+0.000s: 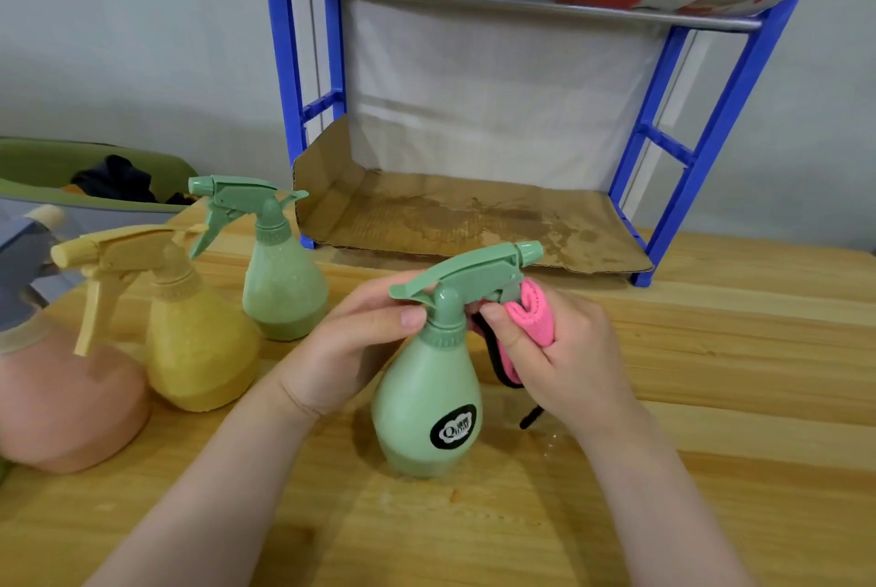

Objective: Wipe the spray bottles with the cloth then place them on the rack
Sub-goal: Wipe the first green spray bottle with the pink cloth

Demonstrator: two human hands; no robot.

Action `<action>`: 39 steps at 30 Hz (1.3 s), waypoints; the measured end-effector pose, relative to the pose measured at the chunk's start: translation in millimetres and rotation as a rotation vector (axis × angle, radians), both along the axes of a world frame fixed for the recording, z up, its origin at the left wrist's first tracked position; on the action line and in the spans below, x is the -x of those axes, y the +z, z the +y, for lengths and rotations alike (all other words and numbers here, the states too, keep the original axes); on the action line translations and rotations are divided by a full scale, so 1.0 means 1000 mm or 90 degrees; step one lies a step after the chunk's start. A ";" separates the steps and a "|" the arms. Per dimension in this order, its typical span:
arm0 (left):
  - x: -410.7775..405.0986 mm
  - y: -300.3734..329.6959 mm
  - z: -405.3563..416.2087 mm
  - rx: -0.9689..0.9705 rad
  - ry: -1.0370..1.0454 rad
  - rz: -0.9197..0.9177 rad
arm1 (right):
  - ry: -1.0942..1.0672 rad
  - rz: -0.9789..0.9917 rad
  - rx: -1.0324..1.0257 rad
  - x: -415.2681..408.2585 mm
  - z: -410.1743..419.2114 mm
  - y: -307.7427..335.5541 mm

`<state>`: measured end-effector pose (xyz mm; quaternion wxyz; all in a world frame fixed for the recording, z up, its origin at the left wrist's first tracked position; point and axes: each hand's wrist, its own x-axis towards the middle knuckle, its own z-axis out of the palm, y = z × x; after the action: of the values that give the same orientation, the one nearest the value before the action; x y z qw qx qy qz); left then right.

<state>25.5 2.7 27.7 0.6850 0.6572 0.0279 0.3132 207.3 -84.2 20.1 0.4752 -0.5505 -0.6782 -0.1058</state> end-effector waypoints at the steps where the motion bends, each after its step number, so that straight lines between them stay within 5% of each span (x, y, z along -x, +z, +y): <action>1: 0.001 -0.001 0.001 0.014 -0.004 0.007 | -0.004 0.002 -0.004 0.000 0.000 -0.001; 14: -0.001 0.001 -0.003 0.036 0.037 -0.061 | -0.068 0.037 0.071 -0.006 0.003 -0.008; 19: 0.000 0.002 -0.003 0.036 0.130 -0.119 | -0.007 0.200 0.040 -0.006 0.002 -0.003; 29: -0.012 -0.014 0.003 -0.510 0.623 0.087 | 0.118 0.327 0.022 0.013 0.006 0.000; 39: -0.021 -0.021 -0.009 -0.779 0.673 0.153 | -0.024 0.328 0.075 0.035 0.010 -0.013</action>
<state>46.6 -6.1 7.2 -0.0410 0.8442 0.2313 0.4818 172.4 -73.7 6.7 0.5974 -0.5983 -0.5296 0.0684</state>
